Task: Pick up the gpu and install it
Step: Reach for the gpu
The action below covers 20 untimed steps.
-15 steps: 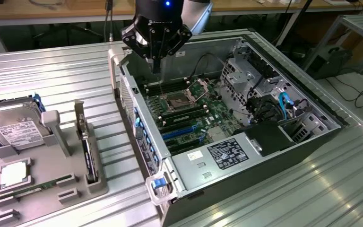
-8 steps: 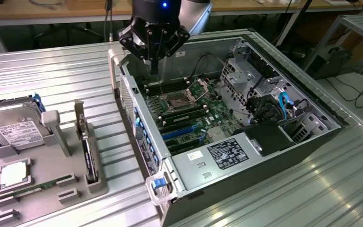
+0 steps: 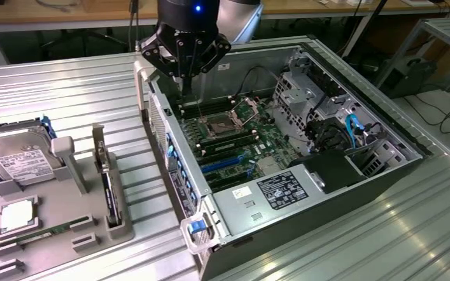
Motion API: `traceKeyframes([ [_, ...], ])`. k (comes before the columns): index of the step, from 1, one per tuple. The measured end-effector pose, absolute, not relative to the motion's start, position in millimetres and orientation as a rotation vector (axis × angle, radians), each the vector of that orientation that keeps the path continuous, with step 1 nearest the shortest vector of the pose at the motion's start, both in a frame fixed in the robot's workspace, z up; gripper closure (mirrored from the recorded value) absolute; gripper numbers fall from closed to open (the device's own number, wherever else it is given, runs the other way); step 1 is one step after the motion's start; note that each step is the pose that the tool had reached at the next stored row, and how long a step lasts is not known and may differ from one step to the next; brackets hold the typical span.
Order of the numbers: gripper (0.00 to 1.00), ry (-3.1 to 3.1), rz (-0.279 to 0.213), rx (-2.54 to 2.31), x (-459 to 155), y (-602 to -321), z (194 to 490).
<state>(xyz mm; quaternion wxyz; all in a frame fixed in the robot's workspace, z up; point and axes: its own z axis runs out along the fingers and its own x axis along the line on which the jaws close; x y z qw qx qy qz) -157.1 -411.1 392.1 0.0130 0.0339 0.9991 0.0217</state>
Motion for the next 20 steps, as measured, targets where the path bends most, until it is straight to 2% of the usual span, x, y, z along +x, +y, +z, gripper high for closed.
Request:
traceKeyframes([
  [20,0.89,3.116,0.069,0.004,-178,-424,391],
])
